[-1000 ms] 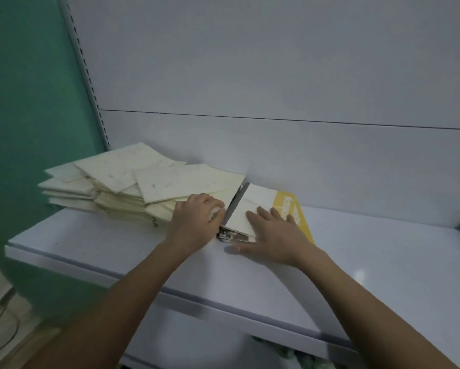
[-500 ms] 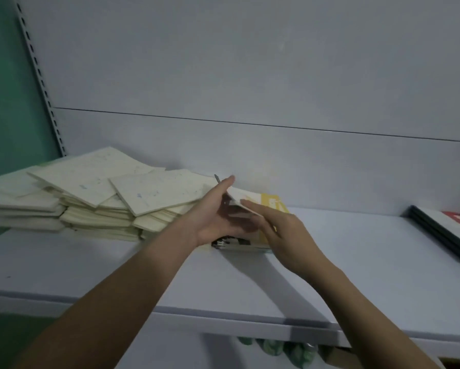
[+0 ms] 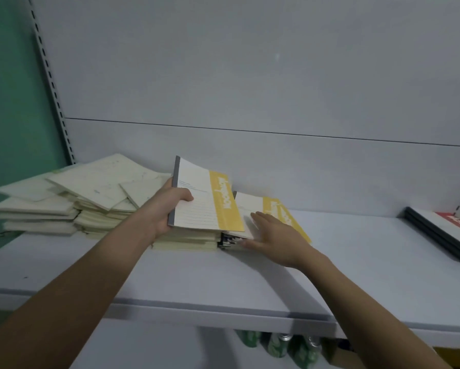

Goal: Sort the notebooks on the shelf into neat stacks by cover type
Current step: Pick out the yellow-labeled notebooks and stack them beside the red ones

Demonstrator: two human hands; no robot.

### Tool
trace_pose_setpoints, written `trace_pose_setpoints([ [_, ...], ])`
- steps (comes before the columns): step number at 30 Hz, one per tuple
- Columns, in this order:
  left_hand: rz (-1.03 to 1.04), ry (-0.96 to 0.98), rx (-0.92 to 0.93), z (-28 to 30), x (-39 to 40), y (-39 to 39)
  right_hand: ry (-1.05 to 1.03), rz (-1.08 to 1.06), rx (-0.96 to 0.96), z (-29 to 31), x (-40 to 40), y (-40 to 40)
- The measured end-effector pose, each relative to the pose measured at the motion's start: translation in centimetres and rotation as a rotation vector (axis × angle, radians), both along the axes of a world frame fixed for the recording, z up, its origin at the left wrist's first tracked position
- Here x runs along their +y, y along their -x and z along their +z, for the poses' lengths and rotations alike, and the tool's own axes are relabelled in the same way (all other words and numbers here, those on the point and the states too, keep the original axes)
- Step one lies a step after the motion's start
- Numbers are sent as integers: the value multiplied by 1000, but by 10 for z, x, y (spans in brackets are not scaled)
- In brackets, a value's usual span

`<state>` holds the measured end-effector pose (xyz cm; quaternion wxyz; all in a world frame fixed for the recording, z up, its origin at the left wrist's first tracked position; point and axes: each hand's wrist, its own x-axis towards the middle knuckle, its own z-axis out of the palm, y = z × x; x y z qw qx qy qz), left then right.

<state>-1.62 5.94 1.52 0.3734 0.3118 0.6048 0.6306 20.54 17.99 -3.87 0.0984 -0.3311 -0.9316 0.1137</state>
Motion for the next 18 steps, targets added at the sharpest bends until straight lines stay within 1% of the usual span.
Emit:
trace_pose_setpoints([
  [3, 17, 29, 34, -1, -3, -2, -130, 14, -114, -6, 0, 8],
  [6, 36, 66, 40, -3, -8, 1, -156, 19, -110, -8, -2, -1],
  [8, 50, 74, 33, -4, -11, 5, -130, 42, -95, -3, 0, -11],
  [10, 49, 74, 18, -3, -12, 7, -32, 28, 7, 1, 3, -23],
  [12, 46, 68, 7, 0, -14, 6, 12, -22, 169, 4, 6, -32],
  [15, 29, 63, 21, 1, -13, 3, -146, -139, 362, 5, 7, -34],
  [17, 8, 63, 29, -3, -12, -3, -223, -222, 437, 8, 3, -29],
  [18, 3, 60, 32, -5, -11, -6, -225, -247, 450, 7, -1, -27],
])
